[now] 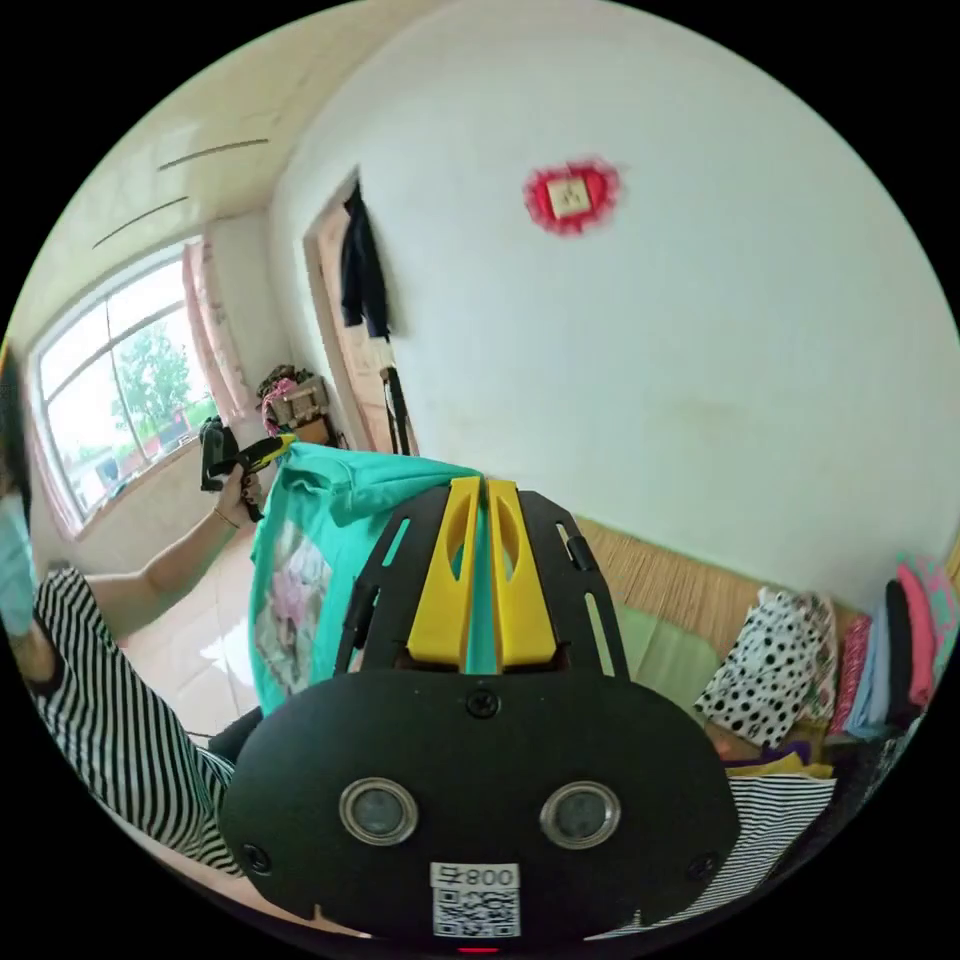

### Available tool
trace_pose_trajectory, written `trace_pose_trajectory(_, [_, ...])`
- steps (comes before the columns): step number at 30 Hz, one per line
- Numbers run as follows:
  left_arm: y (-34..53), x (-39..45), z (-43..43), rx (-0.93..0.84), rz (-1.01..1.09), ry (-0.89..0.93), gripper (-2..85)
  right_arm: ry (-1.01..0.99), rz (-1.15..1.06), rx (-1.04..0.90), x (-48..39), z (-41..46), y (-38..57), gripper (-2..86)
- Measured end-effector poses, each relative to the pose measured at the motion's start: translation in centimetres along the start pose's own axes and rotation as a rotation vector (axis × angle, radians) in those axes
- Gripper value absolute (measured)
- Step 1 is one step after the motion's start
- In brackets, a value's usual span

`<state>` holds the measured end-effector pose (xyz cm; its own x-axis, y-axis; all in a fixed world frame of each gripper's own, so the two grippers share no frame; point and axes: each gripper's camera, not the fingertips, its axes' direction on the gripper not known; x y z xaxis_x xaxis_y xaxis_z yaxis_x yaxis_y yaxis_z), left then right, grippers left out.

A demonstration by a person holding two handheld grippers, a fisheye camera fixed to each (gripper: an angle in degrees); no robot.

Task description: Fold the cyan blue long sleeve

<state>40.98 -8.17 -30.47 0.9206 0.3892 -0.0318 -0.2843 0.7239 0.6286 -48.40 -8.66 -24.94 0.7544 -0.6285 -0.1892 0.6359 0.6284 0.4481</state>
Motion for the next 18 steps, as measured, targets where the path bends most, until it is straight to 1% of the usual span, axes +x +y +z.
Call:
trace_pose_trajectory(1, [0.0, -2.9, 2.8, -0.05, -0.049, -0.014, 2.4, -0.006, 0.077, -0.083, 3.6, 4.8, -0.3, 0.7])
trace_pose_trajectory(2, [0.5, -5.7, 5.0, -0.099, -0.117, -0.082, 2.7, -0.009, 0.103, -0.126, 5.2, 7.2, -0.2, 0.8])
trace_pose_trajectory(4, [1.9, -9.6, 7.6, -0.142, -0.213, -0.102, 3.0, 0.066, 0.211, -0.251, 11.3, 14.7, 1.8, 0.8])
trace_pose_trajectory(6, [3.7, -12.9, 9.4, -0.182, -0.262, -0.074, 3.4, 0.107, 0.304, -0.33, 15.7, 19.1, 4.5, 0.8])
trace_pose_trajectory(8, [6.4, -16.8, 10.6, -0.252, -0.318, -0.109, 3.8, 0.125, 0.383, -0.387, 19.6, 22.1, 7.9, 1.1])
trace_pose_trajectory(10, [8.5, -19.5, 10.7, -0.291, -0.361, -0.131, 4.4, 0.058, 0.475, -0.415, 23.2, 24.7, 13.5, 2.4])
trace_pose_trajectory(12, [10.3, -21.9, 10.1, -0.314, -0.408, -0.161, 5.1, 0.047, 0.528, -0.451, 24.3, 26.1, 18.0, 3.8])
trace_pose_trajectory(16, [12.7, -25.8, 7.6, -0.326, -0.465, -0.311, 6.8, 0.033, 0.595, -0.56, 23.3, 29.0, 26.4, 5.7])
trace_pose_trajectory(18, [13.0, -27.2, 7.2, -0.344, -0.475, -0.383, 7.3, 0.036, 0.6, -0.615, 22.5, 30.8, 28.3, 6.3])
